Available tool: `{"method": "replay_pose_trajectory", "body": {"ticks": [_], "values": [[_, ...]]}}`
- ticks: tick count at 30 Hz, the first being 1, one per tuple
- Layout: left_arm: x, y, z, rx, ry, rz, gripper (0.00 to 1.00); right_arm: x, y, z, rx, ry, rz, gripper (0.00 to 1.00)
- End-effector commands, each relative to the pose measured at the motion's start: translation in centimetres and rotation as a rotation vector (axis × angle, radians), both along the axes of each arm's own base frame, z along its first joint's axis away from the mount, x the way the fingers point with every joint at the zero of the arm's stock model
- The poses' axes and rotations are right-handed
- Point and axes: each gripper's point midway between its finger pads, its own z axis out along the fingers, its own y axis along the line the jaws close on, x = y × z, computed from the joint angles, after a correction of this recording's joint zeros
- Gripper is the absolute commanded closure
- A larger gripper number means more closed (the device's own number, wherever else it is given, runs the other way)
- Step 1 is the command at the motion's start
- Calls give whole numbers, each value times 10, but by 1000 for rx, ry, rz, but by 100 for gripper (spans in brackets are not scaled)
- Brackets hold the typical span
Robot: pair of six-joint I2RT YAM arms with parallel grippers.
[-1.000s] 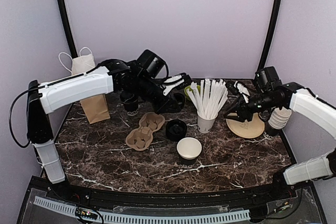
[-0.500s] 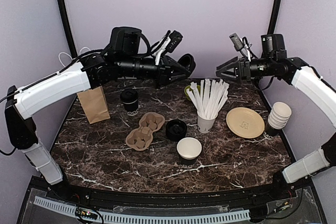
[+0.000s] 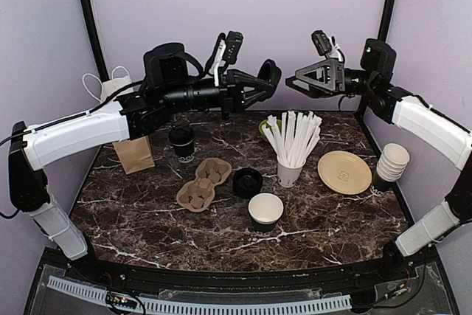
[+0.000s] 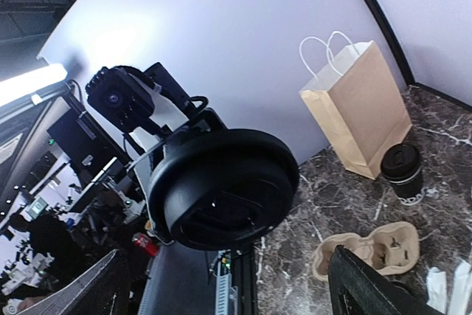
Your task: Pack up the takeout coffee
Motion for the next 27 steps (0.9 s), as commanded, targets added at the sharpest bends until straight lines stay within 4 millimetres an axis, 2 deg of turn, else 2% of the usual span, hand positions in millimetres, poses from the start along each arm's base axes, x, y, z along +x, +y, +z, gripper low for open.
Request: {"method": "replay_pose_trajectory", "body": {"ticks": [1, 9, 16, 27], "values": [[-18, 11, 46, -142, -59, -45, 88, -17, 13, 15, 66, 20, 91, 5], [-25, 11, 55, -181, -61, -91, 88, -22, 25, 15, 80, 35, 136, 3], [-25, 6, 58, -201, -48, -119, 88, -24, 29, 27, 116, 33, 167, 2], [-24, 0, 51, -195, -29, -143, 88, -26, 34, 33, 125, 26, 180, 2]]}}
